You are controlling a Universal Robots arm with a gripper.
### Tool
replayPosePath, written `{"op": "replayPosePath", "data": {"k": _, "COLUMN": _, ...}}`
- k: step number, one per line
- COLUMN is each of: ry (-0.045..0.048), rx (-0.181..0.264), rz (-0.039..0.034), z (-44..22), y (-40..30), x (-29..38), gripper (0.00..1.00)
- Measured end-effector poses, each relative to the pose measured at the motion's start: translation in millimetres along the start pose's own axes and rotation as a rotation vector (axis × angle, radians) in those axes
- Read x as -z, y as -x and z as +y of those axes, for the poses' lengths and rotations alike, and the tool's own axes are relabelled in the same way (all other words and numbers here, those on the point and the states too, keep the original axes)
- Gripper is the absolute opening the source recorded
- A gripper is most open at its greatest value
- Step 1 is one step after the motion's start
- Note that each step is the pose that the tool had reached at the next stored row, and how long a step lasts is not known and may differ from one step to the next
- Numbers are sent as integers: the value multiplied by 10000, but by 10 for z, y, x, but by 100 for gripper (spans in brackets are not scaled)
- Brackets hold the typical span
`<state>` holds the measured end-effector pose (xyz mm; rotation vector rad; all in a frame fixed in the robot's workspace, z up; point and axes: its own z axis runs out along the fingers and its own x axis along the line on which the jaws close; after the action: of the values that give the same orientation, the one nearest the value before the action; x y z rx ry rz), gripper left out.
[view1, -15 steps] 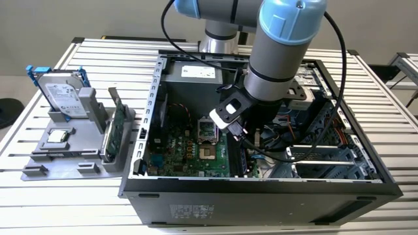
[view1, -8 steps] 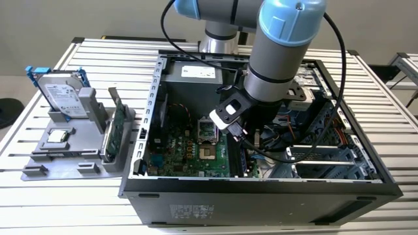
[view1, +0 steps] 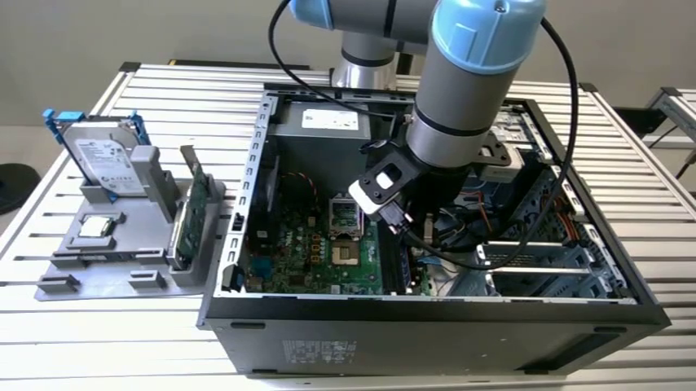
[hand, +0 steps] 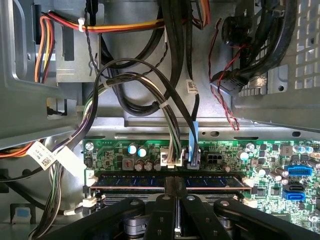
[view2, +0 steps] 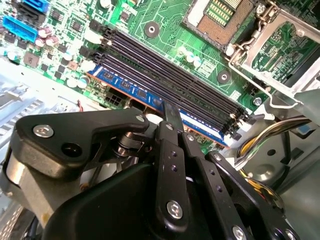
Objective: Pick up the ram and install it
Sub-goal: 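Press down the ram until it locks into place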
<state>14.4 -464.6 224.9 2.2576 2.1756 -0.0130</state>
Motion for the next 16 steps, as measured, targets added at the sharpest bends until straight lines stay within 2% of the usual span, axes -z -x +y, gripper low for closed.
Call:
{"op": "replayPosePath", "data": {"k": 9, "ry": -3, "rx": -1, "rz": -10, "z": -1, "y": 2, "x": 15, "gripper": 0}}
{"op": "replayPosePath", "data": {"k": 12, "ry": -1, "rx": -3, "rz": -4, "z": -1, "y": 2, "x": 95, "gripper": 0}}
{"op": "replayPosePath", "data": {"k": 16, "ry": -1, "rx": 0, "rz": -3, "z": -1, "y": 4, "x": 265, "gripper": 0}}
